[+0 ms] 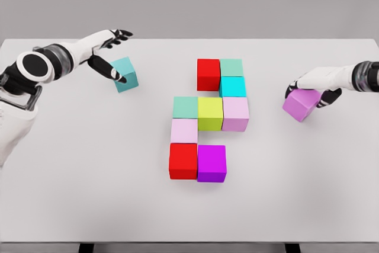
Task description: Assemble the squares on the desktop into the number 2
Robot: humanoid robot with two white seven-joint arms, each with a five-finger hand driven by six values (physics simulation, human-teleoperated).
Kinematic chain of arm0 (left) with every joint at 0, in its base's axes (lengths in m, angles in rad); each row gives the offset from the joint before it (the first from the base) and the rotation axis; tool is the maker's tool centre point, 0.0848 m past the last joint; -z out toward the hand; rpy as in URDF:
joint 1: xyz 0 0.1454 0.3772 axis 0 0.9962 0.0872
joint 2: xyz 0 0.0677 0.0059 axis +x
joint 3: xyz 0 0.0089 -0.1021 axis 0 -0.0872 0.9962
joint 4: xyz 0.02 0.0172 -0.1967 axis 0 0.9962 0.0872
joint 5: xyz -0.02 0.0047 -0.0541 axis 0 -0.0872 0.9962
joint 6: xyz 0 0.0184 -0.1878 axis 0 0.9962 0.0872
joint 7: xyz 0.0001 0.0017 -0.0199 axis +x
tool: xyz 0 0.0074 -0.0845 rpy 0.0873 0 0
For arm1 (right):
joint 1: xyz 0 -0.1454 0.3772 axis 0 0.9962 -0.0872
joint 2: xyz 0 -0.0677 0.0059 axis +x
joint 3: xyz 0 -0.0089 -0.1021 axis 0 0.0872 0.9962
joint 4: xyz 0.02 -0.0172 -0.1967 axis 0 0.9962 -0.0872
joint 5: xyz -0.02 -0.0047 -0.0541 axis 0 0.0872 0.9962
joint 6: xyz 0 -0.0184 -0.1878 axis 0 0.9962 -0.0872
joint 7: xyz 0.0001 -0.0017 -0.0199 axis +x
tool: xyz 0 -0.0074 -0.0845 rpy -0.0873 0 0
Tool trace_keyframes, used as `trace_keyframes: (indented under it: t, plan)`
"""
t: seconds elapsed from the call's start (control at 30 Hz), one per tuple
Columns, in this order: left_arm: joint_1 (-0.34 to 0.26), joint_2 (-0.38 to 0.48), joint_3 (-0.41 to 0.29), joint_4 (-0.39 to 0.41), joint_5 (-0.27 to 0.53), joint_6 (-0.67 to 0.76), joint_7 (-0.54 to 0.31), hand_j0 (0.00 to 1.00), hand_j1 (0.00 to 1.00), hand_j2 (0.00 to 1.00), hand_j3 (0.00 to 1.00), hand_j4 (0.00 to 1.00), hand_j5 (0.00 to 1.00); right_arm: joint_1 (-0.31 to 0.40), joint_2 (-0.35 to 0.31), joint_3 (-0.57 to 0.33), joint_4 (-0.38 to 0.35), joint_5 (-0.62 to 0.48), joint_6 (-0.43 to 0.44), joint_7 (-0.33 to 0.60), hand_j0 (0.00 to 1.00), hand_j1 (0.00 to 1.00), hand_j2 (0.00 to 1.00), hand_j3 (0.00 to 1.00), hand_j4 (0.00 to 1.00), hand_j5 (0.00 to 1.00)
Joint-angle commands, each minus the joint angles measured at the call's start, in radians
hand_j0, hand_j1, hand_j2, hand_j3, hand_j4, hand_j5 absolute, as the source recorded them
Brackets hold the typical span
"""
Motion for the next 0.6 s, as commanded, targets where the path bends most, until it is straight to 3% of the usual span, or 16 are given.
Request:
trace_keyframes:
  t: [0.0,0.13,0.27,0.33,0.43,0.5,0.57]
  plan:
    - [0.002,-0.013,0.031,0.032,-0.001,-0.003,0.0,1.0,1.0,1.0,1.0,1.0,1.0,0.0,0.002,0.002,-0.002,-0.005,-0.001,0.003,0.58,0.58,0.58,0.58,0.58,0.58]
    - [0.008,-0.013,0.039,0.032,0.002,-0.003,0.0,1.0,1.0,1.0,1.0,1.0,1.0,0.0,-0.008,-0.01,-0.019,-0.015,-0.026,0.003,0.57,0.57,0.57,0.57,0.57,0.57]
    - [0.014,-0.013,0.034,0.052,-0.003,-0.003,0.0,1.0,1.0,1.0,1.0,1.0,1.0,0.002,-0.065,-0.14,-0.085,-0.032,-0.202,0.003,0.59,0.59,0.59,0.59,0.59,0.59]
    - [0.029,-0.013,0.034,0.051,-0.004,-0.003,0.0,1.0,1.0,1.0,1.0,1.0,1.0,0.003,-0.165,-0.143,-0.19,-0.09,-0.217,0.003,0.59,0.59,0.59,0.59,0.59,0.59]
    - [0.046,-0.016,0.044,0.051,-0.027,-0.003,0.0,1.0,1.0,1.0,1.0,1.0,1.0,0.037,-0.335,-0.143,-0.471,-0.101,-0.217,0.003,0.59,0.59,0.59,0.59,0.59,0.59]
    - [0.054,-0.025,0.047,0.052,-0.032,-0.003,0.0,1.0,1.0,1.0,1.0,1.0,1.0,0.04,-0.381,-0.143,-0.562,-0.101,-0.217,0.003,0.6,0.6,0.6,0.6,0.6,0.6]
    - [0.066,-0.033,0.067,0.052,-0.032,-0.003,0.0,1.0,1.0,1.0,1.0,1.0,1.0,0.041,-0.392,-0.142,-0.574,-0.101,-0.217,0.003,0.6,0.6,0.6,0.6,0.6,0.6]
